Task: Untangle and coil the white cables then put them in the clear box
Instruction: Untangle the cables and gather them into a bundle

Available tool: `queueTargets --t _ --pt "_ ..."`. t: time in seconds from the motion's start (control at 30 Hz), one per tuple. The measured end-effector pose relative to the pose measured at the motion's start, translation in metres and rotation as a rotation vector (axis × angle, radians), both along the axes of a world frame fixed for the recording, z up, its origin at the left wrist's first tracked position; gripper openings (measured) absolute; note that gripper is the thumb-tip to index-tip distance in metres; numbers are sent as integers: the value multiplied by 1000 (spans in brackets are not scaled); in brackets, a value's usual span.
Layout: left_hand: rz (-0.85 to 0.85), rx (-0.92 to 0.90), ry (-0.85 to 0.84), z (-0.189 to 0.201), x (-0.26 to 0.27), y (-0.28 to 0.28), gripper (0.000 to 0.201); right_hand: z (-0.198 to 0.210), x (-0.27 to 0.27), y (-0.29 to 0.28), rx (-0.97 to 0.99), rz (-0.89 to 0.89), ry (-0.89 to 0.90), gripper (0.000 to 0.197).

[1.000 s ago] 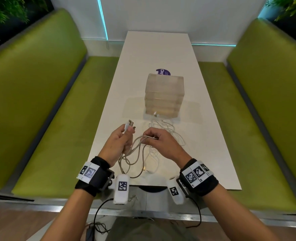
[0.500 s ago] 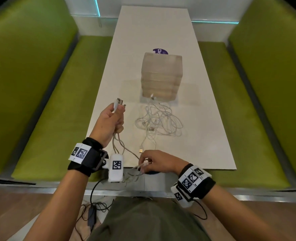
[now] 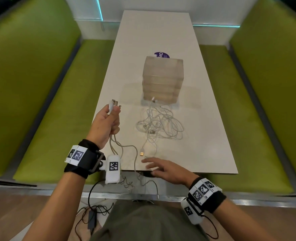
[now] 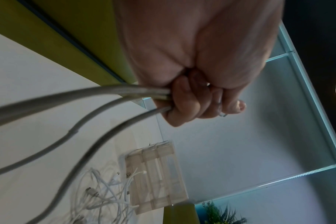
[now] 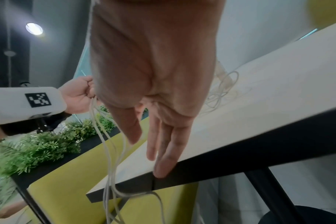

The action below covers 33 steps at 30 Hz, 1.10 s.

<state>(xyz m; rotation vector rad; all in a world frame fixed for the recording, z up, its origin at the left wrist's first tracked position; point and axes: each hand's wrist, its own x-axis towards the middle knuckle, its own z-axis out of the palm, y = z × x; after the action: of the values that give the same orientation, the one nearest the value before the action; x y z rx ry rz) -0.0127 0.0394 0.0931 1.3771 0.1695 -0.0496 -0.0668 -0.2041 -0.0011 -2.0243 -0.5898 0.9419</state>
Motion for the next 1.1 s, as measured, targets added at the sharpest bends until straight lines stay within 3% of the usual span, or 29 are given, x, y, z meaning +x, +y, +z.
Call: queueTargets --t 0.13,0.27,0.4,0.5,0.63,0.73,0.93,1.1 --pt "9 -25 -21 1 2 -1 18 -18 18 3 -64 -237 -173 26" --pt "-14 -29 -41 0 2 -2 15 -30 36 15 -285 -147 -371 31" --pt "-21 -43 -18 2 0 -1 17 -32 47 20 -406 -31 -562 18" --pt "-27 -40 -12 0 0 -4 19 -16 56 22 -215 -163 -569 8" --pt "-12 -83 12 -9 1 -16 12 43 66 32 306 -566 -376 10" --pt "-15 -134 36 -13 6 -30 13 75 73 46 591 -691 -220 15" --pt "-101 -198 -6 -15 11 -46 6 82 74 64 725 -730 -142 10" --pt "-136 -175 22 -18 12 -44 26 75 76 67 728 -825 -85 18"
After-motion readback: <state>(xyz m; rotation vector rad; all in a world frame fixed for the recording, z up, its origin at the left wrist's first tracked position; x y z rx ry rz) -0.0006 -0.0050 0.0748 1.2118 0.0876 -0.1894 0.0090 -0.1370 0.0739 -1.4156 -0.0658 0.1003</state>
